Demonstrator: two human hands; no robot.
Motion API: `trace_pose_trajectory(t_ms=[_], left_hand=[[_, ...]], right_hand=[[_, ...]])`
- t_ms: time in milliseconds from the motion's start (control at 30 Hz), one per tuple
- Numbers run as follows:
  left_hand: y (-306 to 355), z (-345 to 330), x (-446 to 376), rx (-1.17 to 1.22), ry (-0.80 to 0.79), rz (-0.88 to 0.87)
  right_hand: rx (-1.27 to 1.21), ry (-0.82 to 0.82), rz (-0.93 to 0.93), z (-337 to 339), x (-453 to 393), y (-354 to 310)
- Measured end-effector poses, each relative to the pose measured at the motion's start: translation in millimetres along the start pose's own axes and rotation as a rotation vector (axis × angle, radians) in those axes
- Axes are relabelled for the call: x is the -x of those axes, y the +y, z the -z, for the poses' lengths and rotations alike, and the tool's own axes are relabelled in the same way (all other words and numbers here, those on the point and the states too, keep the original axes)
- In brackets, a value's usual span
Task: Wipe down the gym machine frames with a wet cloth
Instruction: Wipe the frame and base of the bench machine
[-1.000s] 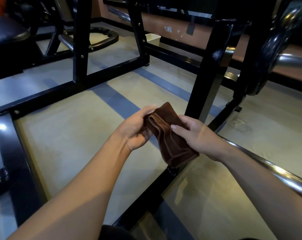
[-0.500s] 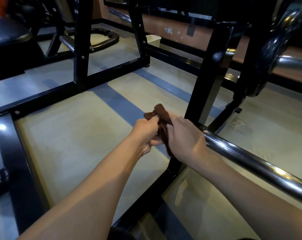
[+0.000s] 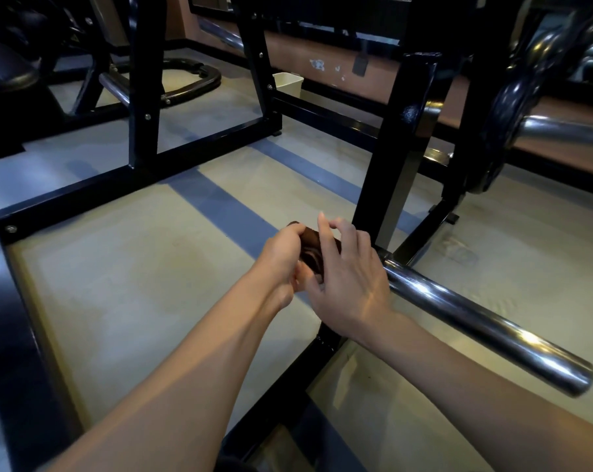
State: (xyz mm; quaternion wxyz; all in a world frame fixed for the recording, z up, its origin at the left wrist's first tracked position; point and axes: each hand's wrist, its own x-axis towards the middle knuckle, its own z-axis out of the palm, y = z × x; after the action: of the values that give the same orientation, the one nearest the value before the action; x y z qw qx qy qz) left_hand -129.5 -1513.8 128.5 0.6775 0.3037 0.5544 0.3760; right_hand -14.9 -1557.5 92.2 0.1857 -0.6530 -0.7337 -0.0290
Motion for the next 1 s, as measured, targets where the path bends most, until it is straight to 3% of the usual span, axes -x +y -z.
trace_pose_trajectory(t_ms=[300,467,567,700,767,900,967,1000], left_hand=[[-3,-2,0,0.007,-0.037,-0.028],[-9,-11,-5,-0.013,0.025,-0.082],[-23,-25,-11,-0.082,0.038,-0.087],[-35,-41,-14,-0.061,-0.050,-0.071],[-37,-46,-13,-0.002,-0.090,-0.039],[-42,-44,-30,0.008,-0.081,0.007],[-47,-41,-39,-0.029,-0.068,-0.007],[-49,-41,-39,-0.049,-0.069,-0.006]], right_hand=[[0.431,0.237,0.269,10,-25,37],[0.415,0.478,0.216,76,-76,72],[0.592,0.374,0.246,76,-86,86],[0.648,0.114,0.579,17,-39,98],[0.701,0.060,0.654,16,-33,105],[0.588,0.415,0.406,59,-88,113],[0.535,0.403,0.322,61,-94,110],[0.537,0.342,0.366,51,-85,109]])
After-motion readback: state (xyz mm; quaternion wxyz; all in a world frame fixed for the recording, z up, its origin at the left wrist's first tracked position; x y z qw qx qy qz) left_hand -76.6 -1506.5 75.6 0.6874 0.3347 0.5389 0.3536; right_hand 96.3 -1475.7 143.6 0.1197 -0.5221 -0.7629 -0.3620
